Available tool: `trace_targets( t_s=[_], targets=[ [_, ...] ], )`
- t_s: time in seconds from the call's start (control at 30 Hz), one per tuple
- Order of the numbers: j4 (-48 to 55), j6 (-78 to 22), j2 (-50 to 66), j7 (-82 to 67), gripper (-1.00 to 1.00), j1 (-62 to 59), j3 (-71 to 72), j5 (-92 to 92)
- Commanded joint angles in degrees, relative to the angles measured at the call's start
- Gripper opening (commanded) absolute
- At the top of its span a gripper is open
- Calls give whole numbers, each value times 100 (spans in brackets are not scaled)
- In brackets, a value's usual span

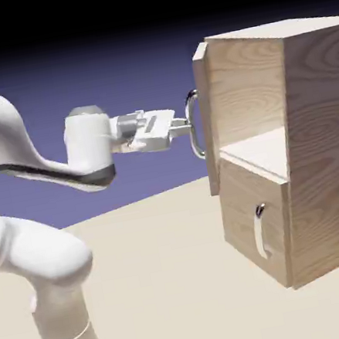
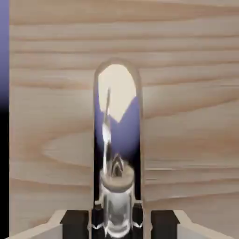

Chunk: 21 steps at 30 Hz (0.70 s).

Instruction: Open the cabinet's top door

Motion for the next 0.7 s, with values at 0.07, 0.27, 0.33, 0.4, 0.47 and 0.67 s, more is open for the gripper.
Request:
trace_targets(
  t_s=[0.07, 0.27, 0.33, 0.4, 0.47, 0.67],
  targets=[
    [198, -716, 289, 9, -100, 93, 555, 735],
    [928, -2211, 1200, 184, -100, 98, 1578, 2009],
    [1251, -2709, 1567, 278, -100, 44, 1877, 2346],
    [1603, -3207, 1953, 386, -100, -29, 2152, 2637],
    [1978, -3706, 2355, 508, -100, -112, 2403, 2884],
    [3169, -5162, 3599, 947, -100, -320, 2978, 3395]
  ],
)
